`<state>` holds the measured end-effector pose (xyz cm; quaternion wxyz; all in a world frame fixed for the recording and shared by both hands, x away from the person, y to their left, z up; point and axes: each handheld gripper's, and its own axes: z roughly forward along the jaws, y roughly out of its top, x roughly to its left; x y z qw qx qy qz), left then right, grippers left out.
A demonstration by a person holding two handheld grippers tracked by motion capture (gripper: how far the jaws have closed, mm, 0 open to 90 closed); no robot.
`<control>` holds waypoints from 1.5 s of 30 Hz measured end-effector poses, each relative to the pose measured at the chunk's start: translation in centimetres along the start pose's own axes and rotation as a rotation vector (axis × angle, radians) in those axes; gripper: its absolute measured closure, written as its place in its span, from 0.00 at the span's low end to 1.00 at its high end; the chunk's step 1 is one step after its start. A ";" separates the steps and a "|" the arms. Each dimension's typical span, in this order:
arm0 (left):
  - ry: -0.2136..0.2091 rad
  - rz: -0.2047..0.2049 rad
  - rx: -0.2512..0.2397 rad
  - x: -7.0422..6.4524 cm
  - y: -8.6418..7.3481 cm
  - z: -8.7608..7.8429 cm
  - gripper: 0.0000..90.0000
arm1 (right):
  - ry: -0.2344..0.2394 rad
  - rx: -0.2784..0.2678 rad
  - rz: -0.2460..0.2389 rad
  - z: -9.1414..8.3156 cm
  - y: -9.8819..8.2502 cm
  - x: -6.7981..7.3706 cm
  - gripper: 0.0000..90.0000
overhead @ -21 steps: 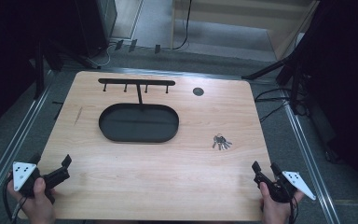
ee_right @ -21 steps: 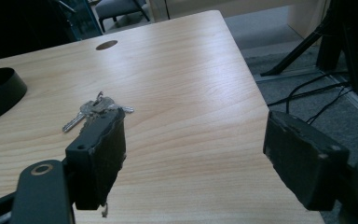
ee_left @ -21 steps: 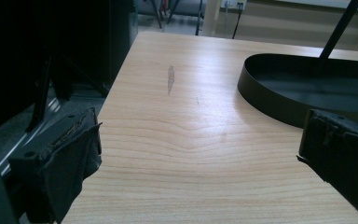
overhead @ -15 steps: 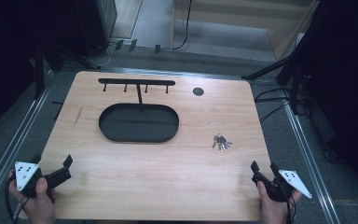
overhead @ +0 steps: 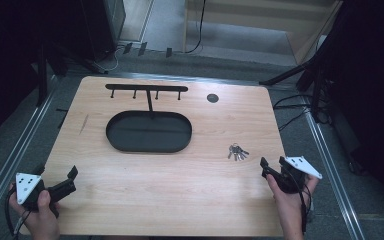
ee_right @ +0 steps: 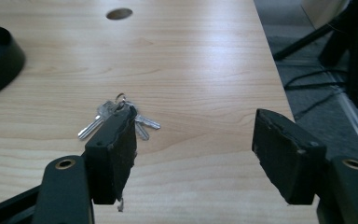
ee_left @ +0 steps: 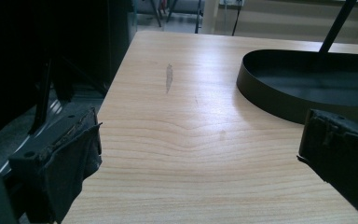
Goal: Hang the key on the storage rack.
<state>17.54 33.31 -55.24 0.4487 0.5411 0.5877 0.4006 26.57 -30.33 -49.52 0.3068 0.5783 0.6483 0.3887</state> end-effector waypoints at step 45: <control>-0.023 -0.026 0.021 0.3 0.1 0.1 0.00 | -0.003 0.805 -0.157 14.0 7.2 8.5 0.17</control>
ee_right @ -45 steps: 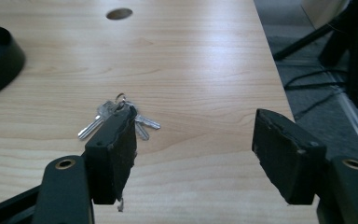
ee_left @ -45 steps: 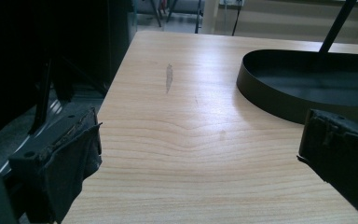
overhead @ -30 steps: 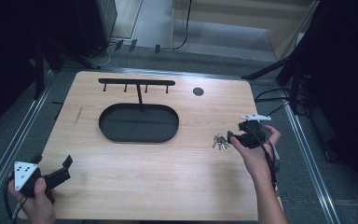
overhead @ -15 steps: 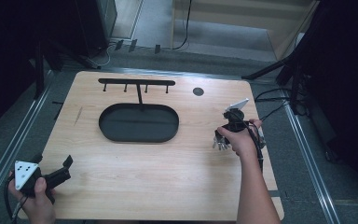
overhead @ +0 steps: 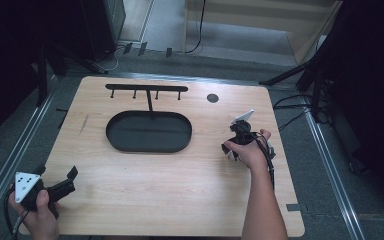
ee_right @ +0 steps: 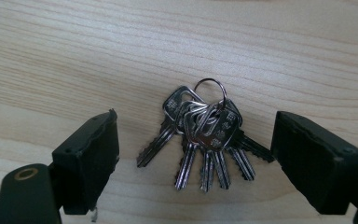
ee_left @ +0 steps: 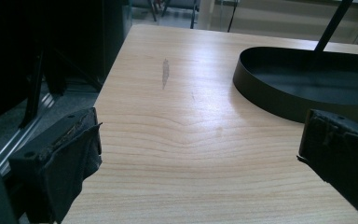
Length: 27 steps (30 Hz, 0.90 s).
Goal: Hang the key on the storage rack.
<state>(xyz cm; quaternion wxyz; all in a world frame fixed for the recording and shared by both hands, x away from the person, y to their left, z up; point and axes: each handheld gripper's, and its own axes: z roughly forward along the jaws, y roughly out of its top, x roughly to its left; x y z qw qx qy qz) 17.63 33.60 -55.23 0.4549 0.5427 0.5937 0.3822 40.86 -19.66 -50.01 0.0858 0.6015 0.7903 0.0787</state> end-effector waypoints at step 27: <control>-0.009 -0.016 0.014 0.2 0.1 0.1 0.00 | 0.029 -0.081 -0.053 -3.6 -1.3 -2.6 1.00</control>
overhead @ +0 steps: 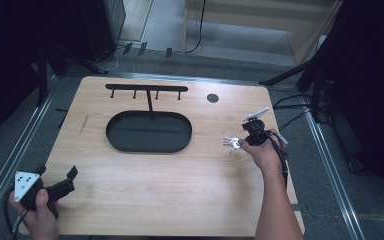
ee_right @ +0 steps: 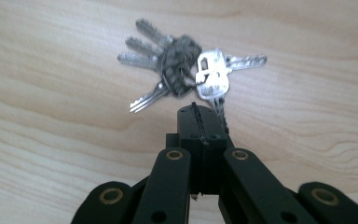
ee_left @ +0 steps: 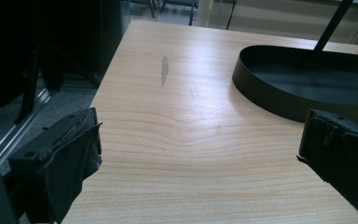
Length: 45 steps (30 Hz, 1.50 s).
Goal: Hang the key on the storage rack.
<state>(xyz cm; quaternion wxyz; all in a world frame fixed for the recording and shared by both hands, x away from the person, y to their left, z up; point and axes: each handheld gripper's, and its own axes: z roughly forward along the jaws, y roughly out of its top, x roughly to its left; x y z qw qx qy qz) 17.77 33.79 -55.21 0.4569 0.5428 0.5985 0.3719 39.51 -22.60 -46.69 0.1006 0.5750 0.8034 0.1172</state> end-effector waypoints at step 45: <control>-0.003 -0.008 0.009 0.1 0.0 0.1 0.00 | -0.035 0.067 0.349 4.8 2.6 0.5 0.63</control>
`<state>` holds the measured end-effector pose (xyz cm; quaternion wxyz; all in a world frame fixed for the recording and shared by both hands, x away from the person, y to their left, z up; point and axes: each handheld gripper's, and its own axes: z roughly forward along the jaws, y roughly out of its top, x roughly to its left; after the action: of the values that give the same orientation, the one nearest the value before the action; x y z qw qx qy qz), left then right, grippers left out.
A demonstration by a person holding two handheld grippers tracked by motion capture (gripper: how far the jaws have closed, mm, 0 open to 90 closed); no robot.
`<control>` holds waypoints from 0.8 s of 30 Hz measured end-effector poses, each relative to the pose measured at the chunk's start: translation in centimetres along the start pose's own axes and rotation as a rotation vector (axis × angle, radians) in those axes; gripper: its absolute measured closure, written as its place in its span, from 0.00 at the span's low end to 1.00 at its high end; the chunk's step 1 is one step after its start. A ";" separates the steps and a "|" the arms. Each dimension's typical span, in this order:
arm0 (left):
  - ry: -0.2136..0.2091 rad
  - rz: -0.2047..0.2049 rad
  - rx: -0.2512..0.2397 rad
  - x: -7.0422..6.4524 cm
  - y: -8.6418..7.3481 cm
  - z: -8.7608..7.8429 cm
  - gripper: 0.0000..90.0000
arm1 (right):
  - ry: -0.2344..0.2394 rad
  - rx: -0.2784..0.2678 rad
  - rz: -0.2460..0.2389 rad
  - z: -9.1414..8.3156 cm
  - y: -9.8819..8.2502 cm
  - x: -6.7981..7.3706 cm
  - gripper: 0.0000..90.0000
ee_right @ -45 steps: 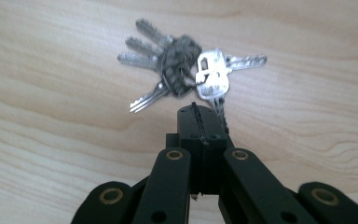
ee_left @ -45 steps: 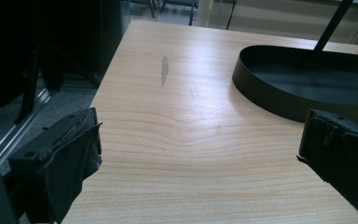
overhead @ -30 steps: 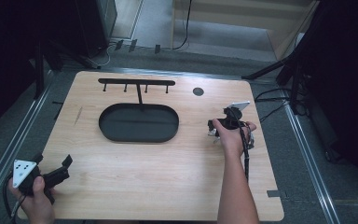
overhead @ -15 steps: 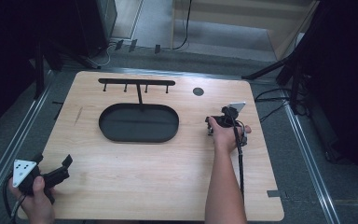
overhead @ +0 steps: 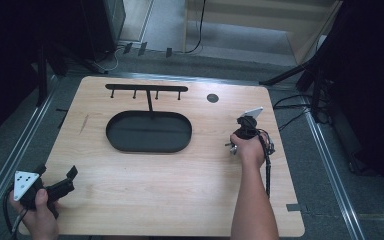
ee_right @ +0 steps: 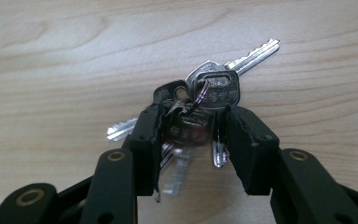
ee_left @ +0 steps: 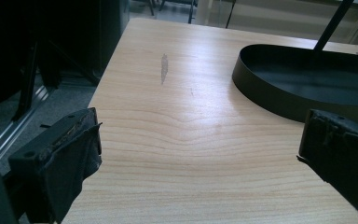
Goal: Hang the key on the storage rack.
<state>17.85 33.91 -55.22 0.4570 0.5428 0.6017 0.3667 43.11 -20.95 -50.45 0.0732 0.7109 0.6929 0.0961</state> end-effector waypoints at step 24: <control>-0.005 -0.005 -0.002 0.0 0.0 0.0 0.00 | -0.007 -0.006 0.060 0.7 -0.7 0.4 0.15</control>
<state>17.85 33.95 -55.23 0.4602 0.5416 0.6015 0.3647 42.61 -20.47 -51.31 0.0747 0.7315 0.6706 0.0978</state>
